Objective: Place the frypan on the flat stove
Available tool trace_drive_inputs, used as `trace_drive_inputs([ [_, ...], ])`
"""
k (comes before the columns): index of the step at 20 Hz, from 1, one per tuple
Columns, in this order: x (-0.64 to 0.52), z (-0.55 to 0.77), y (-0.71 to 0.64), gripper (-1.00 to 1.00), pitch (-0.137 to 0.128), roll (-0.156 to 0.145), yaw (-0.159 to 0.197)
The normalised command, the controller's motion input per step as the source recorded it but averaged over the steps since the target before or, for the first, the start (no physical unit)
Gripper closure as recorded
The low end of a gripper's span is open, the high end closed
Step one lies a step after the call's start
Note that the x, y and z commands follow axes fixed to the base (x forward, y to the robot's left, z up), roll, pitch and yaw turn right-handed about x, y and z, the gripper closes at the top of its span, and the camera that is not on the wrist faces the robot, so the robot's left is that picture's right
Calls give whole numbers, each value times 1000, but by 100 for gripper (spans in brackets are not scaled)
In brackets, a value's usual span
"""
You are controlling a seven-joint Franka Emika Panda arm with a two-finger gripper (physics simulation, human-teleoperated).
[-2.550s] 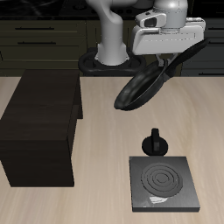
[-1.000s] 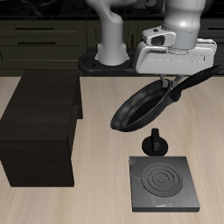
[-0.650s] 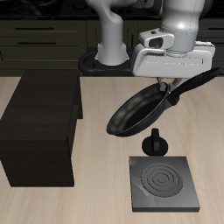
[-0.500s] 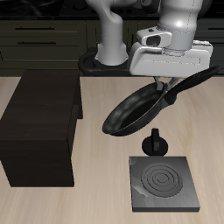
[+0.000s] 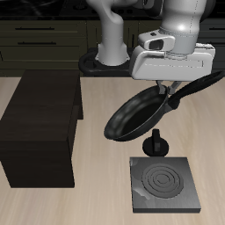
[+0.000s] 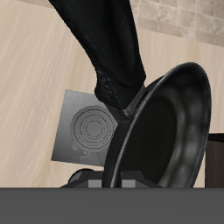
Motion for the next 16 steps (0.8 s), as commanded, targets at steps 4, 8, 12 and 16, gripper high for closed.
trace_drive_inputs([
  [4,162,-301,67,100,21,9,46],
  [8,124,-390,-34,100,34,6,16],
  [12,100,-130,-29,100,6,-3,-13],
  [16,145,-255,-123,100,9,-10,9],
])
